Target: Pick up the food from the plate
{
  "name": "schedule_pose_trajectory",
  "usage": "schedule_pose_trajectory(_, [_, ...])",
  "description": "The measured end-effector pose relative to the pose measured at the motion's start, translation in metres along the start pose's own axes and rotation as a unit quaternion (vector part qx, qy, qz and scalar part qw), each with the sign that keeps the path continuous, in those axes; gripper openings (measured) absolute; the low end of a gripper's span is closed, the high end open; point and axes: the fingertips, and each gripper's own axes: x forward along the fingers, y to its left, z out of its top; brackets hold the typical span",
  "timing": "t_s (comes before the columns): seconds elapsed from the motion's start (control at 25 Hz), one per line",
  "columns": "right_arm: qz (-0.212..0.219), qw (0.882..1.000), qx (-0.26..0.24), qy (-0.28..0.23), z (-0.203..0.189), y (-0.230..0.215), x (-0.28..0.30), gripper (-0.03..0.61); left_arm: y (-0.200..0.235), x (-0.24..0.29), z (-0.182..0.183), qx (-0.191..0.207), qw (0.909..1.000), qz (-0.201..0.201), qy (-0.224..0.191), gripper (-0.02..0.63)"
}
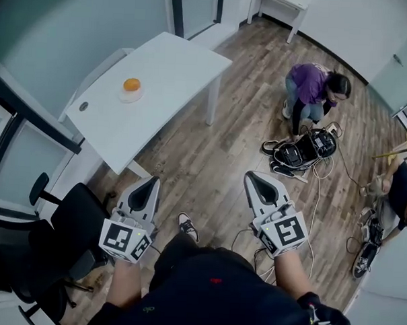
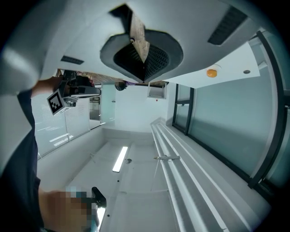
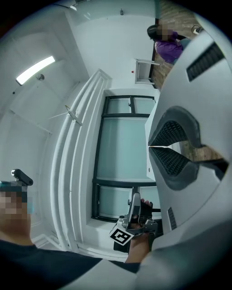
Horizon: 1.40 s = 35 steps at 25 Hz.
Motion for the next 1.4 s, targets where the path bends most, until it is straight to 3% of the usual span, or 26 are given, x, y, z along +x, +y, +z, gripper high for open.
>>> schedule_pose_trajectory(0.44, [0.025, 0.999, -0.019, 0.005, 0.032, 0.012, 0.187, 0.025, 0.171, 0.039, 0.022, -0.006, 0.9997, 0.024, 0.001, 0.020])
schedule_pose_trajectory(0.92, [0.087, 0.996, -0.021, 0.000, 0.037, -0.013, 0.312, 0.025, 0.257, 0.089, 0.032, -0.013, 0.9965, 0.083, -0.007, 0.020])
schedule_pose_trajectory(1.4, [0.212, 0.977, -0.028, -0.021, 0.060, -0.117, 0.475, 0.025, 0.335, 0.217, 0.066, -0.020, 0.9793, 0.201, -0.010, 0.020])
